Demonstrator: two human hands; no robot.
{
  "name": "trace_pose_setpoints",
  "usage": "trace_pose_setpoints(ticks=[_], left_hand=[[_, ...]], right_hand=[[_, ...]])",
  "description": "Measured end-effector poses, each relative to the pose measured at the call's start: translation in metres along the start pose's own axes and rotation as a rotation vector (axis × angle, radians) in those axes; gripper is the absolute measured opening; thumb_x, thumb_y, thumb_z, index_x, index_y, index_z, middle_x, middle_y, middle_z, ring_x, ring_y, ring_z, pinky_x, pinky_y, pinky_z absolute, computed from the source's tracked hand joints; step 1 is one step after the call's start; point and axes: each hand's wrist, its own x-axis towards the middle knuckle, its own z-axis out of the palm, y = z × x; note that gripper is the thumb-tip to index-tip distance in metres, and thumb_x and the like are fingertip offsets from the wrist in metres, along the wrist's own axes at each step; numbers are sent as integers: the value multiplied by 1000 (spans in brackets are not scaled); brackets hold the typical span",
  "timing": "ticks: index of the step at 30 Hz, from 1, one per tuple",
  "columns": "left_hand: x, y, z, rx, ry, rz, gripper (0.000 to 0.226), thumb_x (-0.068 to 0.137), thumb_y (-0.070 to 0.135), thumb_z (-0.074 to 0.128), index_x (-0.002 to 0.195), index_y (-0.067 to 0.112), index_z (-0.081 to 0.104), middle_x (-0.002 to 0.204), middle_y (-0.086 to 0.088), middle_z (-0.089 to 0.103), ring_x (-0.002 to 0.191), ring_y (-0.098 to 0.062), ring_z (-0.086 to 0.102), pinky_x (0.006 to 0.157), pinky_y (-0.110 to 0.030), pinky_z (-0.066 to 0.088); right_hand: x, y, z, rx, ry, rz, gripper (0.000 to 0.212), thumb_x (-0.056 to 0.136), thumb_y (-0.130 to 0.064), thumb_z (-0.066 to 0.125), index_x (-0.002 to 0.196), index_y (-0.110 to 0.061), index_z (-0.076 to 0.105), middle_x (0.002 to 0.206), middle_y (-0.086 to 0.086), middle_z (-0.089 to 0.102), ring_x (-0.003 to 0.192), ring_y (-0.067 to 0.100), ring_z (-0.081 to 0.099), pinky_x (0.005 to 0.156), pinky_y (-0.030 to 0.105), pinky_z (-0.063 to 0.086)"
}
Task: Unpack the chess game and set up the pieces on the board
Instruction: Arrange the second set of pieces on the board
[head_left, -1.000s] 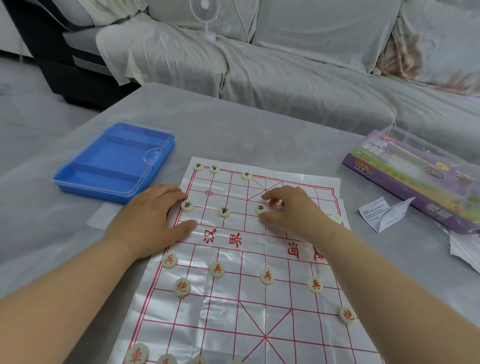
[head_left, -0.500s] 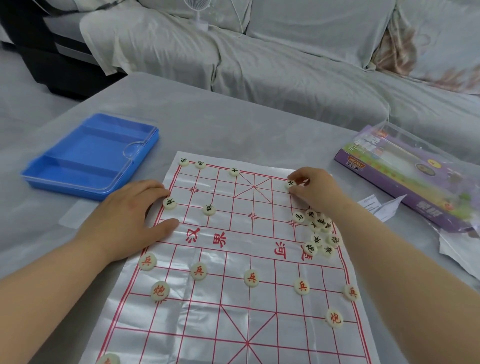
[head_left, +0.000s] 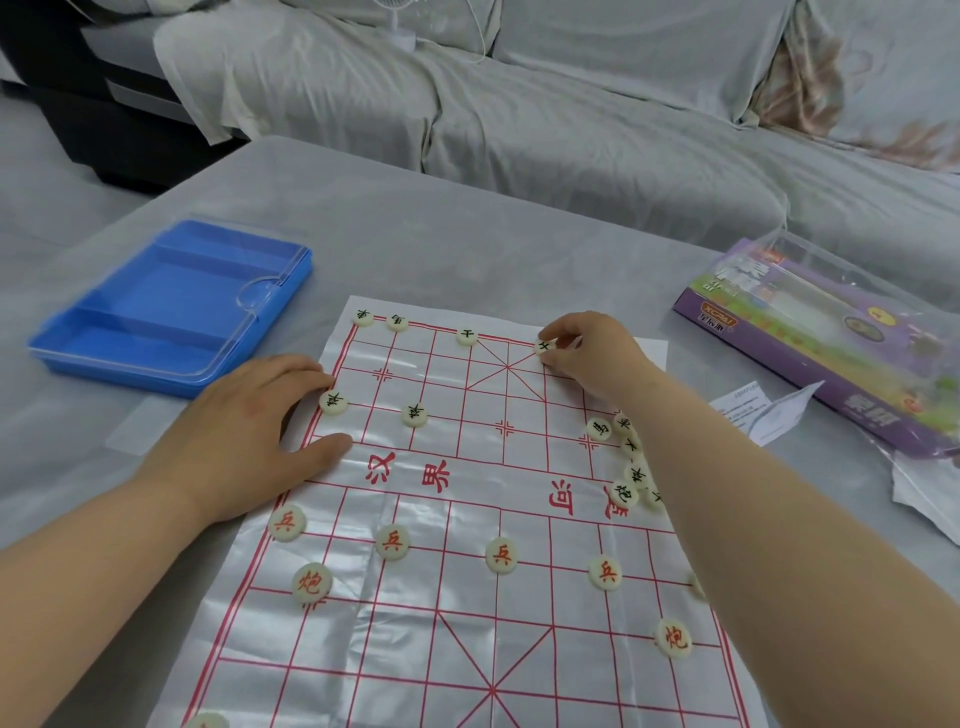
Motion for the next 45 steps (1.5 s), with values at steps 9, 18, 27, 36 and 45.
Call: trace_pose_setpoints(ticks=[9, 18, 27, 36, 45], left_hand=[[0, 0, 0, -3, 3, 3, 66, 77, 52, 55, 135, 27, 36, 141, 8, 35, 128, -12, 34, 105, -29, 29], [0, -1, 1, -6, 7, -2, 66, 77, 51, 56, 135, 25, 37, 142, 6, 36, 128, -14, 35, 105, -31, 30], [-1, 1, 0, -13, 6, -10, 64, 77, 47, 59, 134, 22, 40, 139, 4, 39, 126, -17, 37, 104, -34, 32], [-2, 4, 0, 4, 2, -23, 64, 78, 46, 59, 134, 22, 40, 140, 2, 39, 126, -18, 36, 104, -36, 32], [-1, 3, 1, 7, -4, -23, 65, 78, 48, 58, 134, 22, 40, 140, 2, 38, 127, -18, 36, 104, -36, 32]], right_hand=[[-3, 3, -2, -6, 29, 37, 27, 85, -22, 62, 109, -10, 62, 91, -1, 50, 98, 19, 47, 83, 26, 39], [-11, 1, -8, -2, 28, 37, 36, 84, -25, 63, 117, -12, 56, 104, 4, 55, 112, 23, 47, 88, 28, 39], [-98, 20, -34, -223, -102, -46, 22, 87, -24, 58, 109, -24, 62, 119, -4, 54, 100, 7, 39, 90, 23, 35], [-126, 21, -33, -428, -160, -157, 34, 88, -32, 55, 121, -33, 52, 127, -10, 46, 116, 11, 34, 95, 20, 26], [-122, 24, -29, -454, -172, -132, 31, 87, -37, 54, 117, -31, 55, 124, -8, 47, 113, 11, 34, 91, 20, 27]])
